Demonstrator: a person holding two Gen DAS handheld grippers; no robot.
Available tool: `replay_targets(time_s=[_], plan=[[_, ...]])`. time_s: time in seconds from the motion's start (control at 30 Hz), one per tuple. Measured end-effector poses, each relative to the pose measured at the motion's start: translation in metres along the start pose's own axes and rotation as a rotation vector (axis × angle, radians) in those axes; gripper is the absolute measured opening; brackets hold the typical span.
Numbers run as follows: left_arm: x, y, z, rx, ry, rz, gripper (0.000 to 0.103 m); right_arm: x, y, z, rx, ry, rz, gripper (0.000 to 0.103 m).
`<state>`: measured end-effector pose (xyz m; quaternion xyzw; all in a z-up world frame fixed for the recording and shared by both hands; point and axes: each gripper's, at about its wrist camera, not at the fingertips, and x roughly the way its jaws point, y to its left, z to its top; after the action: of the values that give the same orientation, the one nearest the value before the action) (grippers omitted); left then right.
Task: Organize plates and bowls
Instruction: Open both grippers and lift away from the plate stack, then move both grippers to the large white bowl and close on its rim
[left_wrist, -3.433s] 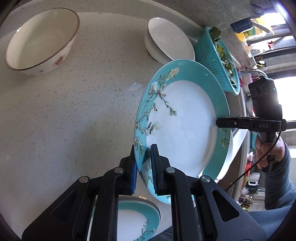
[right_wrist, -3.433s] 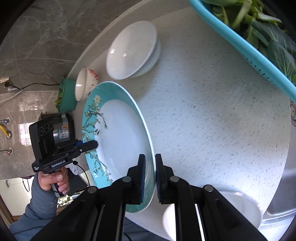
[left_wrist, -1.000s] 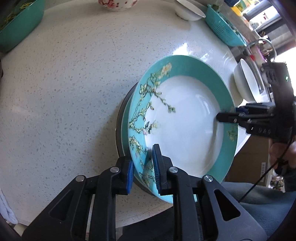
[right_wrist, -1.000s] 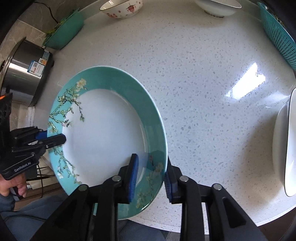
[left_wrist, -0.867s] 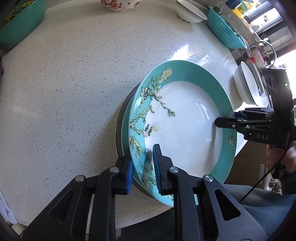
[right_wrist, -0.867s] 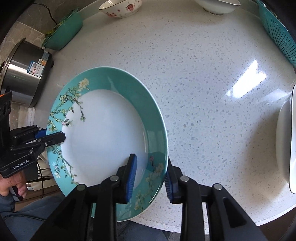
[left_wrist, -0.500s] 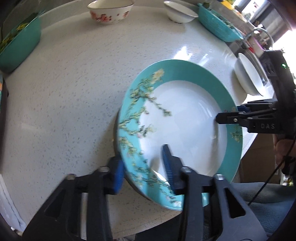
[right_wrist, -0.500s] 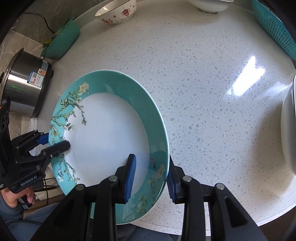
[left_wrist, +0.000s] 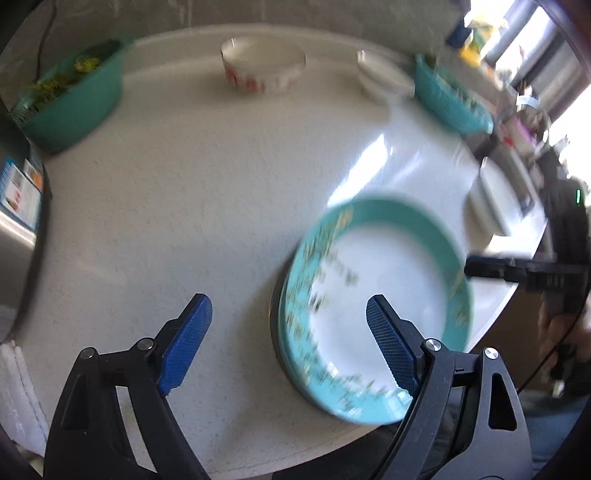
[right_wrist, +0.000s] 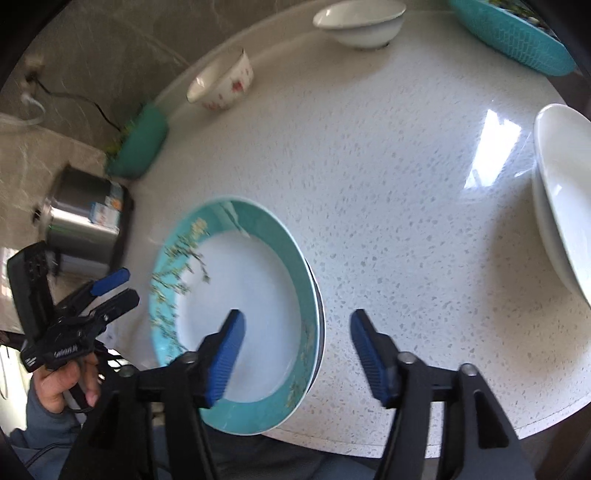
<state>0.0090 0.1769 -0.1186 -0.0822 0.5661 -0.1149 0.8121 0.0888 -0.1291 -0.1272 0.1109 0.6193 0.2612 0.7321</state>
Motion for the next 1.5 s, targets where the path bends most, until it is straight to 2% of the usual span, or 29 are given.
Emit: replay_targets(time_s=[0.17, 0.3, 0.47, 0.6, 0.67, 0.73, 0.87, 0.93, 1.03, 1.1, 1.13, 1.3, 1.5], plan=[[-0.033, -0.031, 0.038, -0.050, -0.123, -0.161, 0.086, -0.055, -0.033, 0.011, 0.050, -0.104, 0.120, 0.067], [-0.024, -0.088, 0.059, -0.033, -0.157, -0.241, 0.087, -0.109, -0.083, 0.026, 0.093, -0.193, 0.193, 0.068], [0.036, -0.178, 0.072, -0.040, -0.081, -0.268, 0.087, -0.164, -0.165, 0.043, 0.104, -0.240, 0.172, 0.070], [0.097, -0.245, 0.074, -0.075, -0.005, -0.237, 0.087, -0.185, -0.230, 0.056, 0.090, -0.195, 0.164, 0.071], [0.122, -0.272, 0.070, -0.071, 0.027, -0.185, 0.087, -0.183, -0.255, 0.065, 0.069, -0.146, 0.137, 0.071], [0.145, -0.292, 0.068, -0.101, 0.070, -0.181, 0.087, -0.176, -0.269, 0.070, 0.065, -0.101, 0.157, 0.070], [0.172, -0.312, 0.062, -0.134, 0.131, -0.155, 0.087, -0.155, -0.291, 0.073, 0.065, -0.016, 0.213, 0.069], [0.180, -0.315, 0.061, -0.158, 0.126, -0.147, 0.087, -0.144, -0.294, 0.074, 0.058, 0.012, 0.233, 0.068], [0.189, -0.314, 0.062, -0.173, 0.139, -0.131, 0.086, -0.129, -0.295, 0.071, 0.061, 0.049, 0.231, 0.058], [0.195, -0.318, 0.064, -0.163, 0.137, -0.108, 0.085, -0.122, -0.296, 0.072, 0.069, 0.060, 0.227, 0.058], [0.198, -0.318, 0.067, -0.163, 0.135, -0.104, 0.083, -0.119, -0.296, 0.072, 0.073, 0.067, 0.234, 0.058], [0.212, -0.317, 0.081, -0.146, 0.141, -0.091, 0.051, -0.108, -0.297, 0.075, 0.085, 0.095, 0.212, 0.058], [0.222, -0.312, 0.099, -0.151, 0.151, -0.118, 0.048, -0.098, -0.297, 0.082, 0.090, 0.125, 0.209, 0.058]])
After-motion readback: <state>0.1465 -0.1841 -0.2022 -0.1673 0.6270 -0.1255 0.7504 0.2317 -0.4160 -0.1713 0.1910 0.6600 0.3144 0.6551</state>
